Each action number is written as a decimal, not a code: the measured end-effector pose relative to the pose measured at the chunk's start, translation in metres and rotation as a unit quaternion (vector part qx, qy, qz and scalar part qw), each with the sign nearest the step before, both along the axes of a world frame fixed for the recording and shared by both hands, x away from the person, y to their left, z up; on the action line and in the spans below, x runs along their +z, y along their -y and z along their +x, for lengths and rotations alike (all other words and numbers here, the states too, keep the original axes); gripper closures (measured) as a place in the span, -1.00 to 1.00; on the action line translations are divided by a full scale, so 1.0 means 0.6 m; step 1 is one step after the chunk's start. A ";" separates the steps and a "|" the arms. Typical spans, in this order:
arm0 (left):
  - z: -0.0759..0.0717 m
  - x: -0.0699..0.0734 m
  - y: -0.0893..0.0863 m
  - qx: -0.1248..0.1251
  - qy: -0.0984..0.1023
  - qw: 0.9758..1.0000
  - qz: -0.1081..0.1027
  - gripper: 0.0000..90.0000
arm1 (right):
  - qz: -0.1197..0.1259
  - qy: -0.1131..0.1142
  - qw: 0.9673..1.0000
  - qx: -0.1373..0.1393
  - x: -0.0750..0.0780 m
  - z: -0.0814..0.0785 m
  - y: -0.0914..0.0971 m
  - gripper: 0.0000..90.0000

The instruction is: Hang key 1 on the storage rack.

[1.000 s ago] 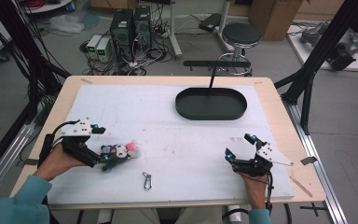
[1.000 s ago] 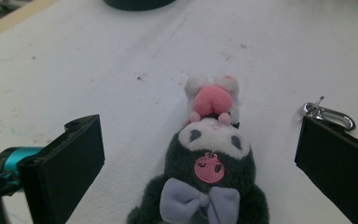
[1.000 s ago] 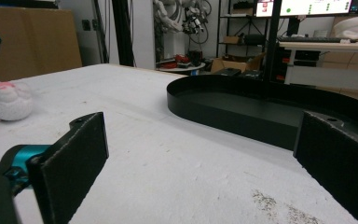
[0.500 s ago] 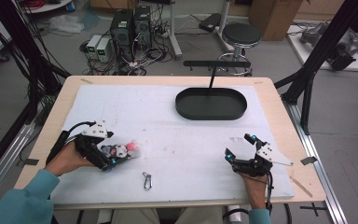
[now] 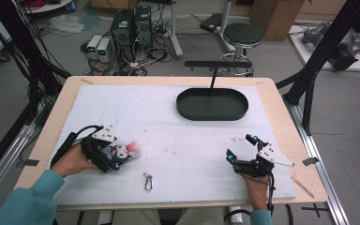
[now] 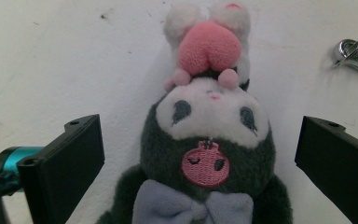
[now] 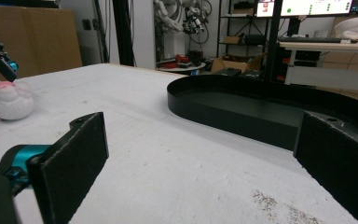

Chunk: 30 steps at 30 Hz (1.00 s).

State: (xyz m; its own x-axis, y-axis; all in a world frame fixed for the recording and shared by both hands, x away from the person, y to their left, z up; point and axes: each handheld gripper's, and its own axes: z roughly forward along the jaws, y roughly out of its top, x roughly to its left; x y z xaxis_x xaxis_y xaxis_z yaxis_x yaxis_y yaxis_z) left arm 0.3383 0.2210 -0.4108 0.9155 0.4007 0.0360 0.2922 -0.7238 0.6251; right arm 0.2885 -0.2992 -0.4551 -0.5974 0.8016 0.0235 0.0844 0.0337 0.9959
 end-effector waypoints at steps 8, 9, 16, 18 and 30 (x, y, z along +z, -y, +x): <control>0.003 -0.012 0.007 0.004 -0.011 1.000 0.019 -0.96 | 0.000 -0.001 1.000 0.000 0.000 0.000 0.000 -0.95; 0.004 -0.013 0.008 0.003 -0.013 1.000 0.022 -0.96 | 0.000 -0.001 1.000 0.000 0.000 0.000 0.000 -0.95; 0.005 -0.020 0.013 0.001 -0.016 0.999 0.039 -0.76 | 0.000 -0.001 1.000 0.000 0.000 0.000 0.000 -0.95; 0.005 -0.020 0.014 0.000 -0.018 0.999 0.044 -0.65 | 0.000 0.000 1.000 0.000 0.000 0.000 0.000 -0.95; 0.003 -0.015 0.011 -0.003 -0.017 0.999 0.033 -0.25 | 0.000 0.000 1.000 0.000 0.000 0.000 0.000 -0.95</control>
State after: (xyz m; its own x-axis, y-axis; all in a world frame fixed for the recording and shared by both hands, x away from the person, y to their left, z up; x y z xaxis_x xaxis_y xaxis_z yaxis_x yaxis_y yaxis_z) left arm 0.3403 0.2147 -0.4196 0.9187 0.3938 0.0308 0.3090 -0.7650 0.5651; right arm 0.2885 -0.2992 -0.4550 -0.5974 0.8015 0.0246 0.0851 0.0328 0.9958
